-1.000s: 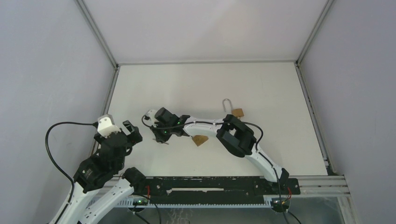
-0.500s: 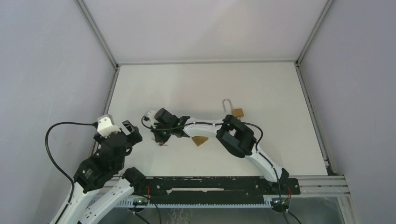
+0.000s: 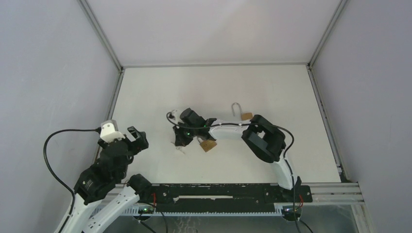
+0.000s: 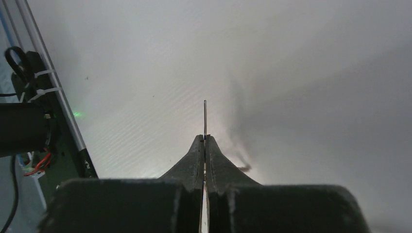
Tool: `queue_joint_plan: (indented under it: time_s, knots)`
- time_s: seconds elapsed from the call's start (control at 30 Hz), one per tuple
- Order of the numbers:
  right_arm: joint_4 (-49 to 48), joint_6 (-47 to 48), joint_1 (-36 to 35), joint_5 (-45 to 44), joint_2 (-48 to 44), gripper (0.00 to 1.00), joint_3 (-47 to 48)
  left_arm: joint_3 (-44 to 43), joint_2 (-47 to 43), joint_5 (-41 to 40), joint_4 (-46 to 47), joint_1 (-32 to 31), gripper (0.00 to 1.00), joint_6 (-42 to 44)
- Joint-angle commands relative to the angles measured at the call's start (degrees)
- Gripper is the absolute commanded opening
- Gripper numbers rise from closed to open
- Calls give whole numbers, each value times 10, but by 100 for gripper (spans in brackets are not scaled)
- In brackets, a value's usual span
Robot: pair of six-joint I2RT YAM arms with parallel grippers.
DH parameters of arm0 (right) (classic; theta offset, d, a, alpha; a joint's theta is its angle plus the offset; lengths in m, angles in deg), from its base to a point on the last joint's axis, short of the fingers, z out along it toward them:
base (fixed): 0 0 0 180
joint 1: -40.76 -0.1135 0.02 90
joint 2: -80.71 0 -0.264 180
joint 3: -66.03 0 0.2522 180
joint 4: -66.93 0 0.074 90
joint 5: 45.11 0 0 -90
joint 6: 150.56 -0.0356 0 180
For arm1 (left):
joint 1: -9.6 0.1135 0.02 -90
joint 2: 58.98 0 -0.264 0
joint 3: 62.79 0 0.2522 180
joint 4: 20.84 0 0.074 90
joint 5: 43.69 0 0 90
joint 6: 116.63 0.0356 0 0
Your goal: Unlock with the key
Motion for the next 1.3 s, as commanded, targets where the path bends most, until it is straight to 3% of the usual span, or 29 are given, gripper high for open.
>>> queue_joint_plan:
  time_s: [0.0, 0.27, 0.63, 0.87, 1.1, 1.27]
  knots:
    - [-38, -22, 14, 6, -113, 0, -26, 8, -23, 48, 49, 4, 94, 40]
    - [16, -18, 39, -23, -274, 0, -107, 1, -36, 98, 72, 5, 95, 64]
    - [160, -32, 96, -126, -485, 0, -158, -40, 32, 226, 149, 5, 94, 107]
    - [191, -42, 160, -75, -619, 0, -212, -53, 109, 392, 240, 5, 91, 129]
    - [223, -60, 233, 64, -731, 0, -262, -51, 184, 601, 344, 2, 85, 120]
    - [240, -67, 251, 109, -789, 0, -288, -59, 226, 670, 390, -17, 82, 114]
